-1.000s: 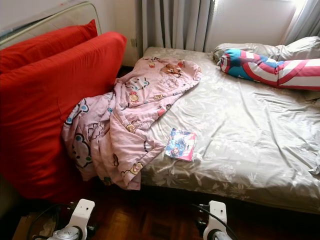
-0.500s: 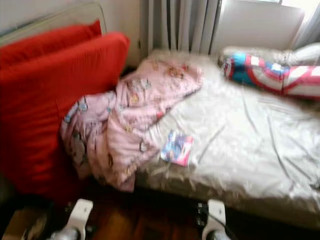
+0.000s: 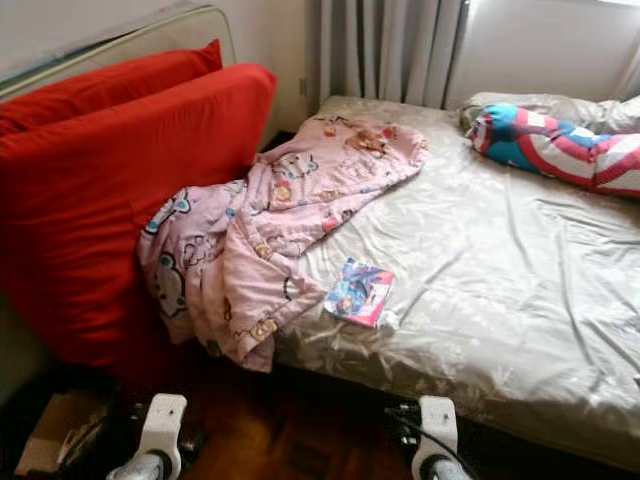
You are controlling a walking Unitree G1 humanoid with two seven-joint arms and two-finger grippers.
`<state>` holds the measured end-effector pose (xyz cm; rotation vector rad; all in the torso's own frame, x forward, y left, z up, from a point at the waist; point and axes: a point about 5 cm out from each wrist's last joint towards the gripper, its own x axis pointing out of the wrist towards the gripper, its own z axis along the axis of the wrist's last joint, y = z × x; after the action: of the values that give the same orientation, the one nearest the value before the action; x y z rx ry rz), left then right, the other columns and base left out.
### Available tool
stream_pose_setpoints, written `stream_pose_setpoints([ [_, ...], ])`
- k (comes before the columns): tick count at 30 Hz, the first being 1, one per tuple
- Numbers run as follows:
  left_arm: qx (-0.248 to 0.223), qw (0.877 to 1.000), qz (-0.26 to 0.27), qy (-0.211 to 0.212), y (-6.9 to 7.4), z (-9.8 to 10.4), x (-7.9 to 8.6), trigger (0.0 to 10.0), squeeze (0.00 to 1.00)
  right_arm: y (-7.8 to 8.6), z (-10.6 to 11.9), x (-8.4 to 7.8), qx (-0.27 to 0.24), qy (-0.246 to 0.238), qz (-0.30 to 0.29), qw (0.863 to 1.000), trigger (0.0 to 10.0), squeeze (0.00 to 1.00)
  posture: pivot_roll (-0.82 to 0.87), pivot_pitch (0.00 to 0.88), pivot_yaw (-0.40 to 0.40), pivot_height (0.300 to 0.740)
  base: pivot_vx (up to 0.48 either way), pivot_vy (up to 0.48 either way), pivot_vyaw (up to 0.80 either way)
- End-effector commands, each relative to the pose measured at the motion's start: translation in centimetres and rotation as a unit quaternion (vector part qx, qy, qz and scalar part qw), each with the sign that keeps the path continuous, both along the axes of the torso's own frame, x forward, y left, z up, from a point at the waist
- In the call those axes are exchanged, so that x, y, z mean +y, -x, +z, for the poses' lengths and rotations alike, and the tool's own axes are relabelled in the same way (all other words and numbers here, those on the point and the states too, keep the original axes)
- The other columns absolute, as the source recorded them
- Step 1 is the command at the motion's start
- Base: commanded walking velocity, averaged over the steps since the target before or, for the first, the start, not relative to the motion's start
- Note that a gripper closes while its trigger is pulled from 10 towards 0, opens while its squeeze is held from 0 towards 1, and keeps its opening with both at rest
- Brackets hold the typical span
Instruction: Clean up the room
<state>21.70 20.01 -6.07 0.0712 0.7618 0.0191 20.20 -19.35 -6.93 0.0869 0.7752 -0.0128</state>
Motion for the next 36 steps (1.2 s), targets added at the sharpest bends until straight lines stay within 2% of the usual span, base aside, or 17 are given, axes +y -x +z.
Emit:
stream_pose_setpoints([
  [1,-0.004,1.000,0.006,0.008,0.2,-0.1,0.0,10.0,0.00,-0.4,0.3,0.1,-0.016,0.007,0.013,1.000,10.0,0.00,-0.02,0.000,-0.005,0.740,0.000,0.000,0.00],
  [3,-0.011,1.000,0.004,0.008,0.1,0.0,0.0,10.0,0.00,-0.6,0.5,0.1,-0.027,0.014,0.027,0.999,10.0,0.00,-0.02,0.000,-0.005,0.740,0.000,0.000,0.00],
  [6,-0.040,0.999,0.009,0.013,-0.2,0.4,-0.1,10.0,0.00,-0.8,0.9,-0.1,-0.059,0.003,-0.016,0.998,10.0,0.00,-0.01,0.000,-0.016,0.740,0.000,0.000,0.00],
  [14,-0.084,0.996,0.014,0.020,-0.8,1.0,-0.5,10.0,0.00,-0.7,1.0,-0.8,-0.078,-0.009,-0.085,0.993,10.0,0.00,-0.02,0.000,-0.041,0.740,0.000,0.000,0.00],
  [20,-0.106,0.994,0.017,0.027,-1.0,1.4,-0.6,10.0,0.00,-1.0,1.4,-1.1,-0.097,0.010,-0.077,0.992,10.0,0.00,-0.02,0.000,-0.048,0.740,0.000,0.000,0.00],
  [24,-0.115,0.993,0.012,0.030,-1.2,1.5,-0.8,10.0,0.00,-1.2,1.7,-1.1,-0.116,0.004,-0.079,0.990,10.0,0.00,-0.03,0.000,-0.055,0.740,0.000,0.000,0.00],
  [27,-0.119,0.993,0.004,0.027,-1.3,1.6,-0.9,10.0,0.00,-1.5,2.0,-1.2,-0.122,0.027,-0.044,0.991,10.0,0.00,-0.03,0.000,-0.055,0.740,0.000,0.000,0.00],
  [36,-0.130,0.991,0.012,0.026,-1.3,1.8,-0.8,10.0,0.00,-1.4,1.9,-1.1,-0.119,0.017,-0.046,0.992,10.0,0.00,-0.02,0.000,-0.051,0.740,0.000,0.000,0.00],
])
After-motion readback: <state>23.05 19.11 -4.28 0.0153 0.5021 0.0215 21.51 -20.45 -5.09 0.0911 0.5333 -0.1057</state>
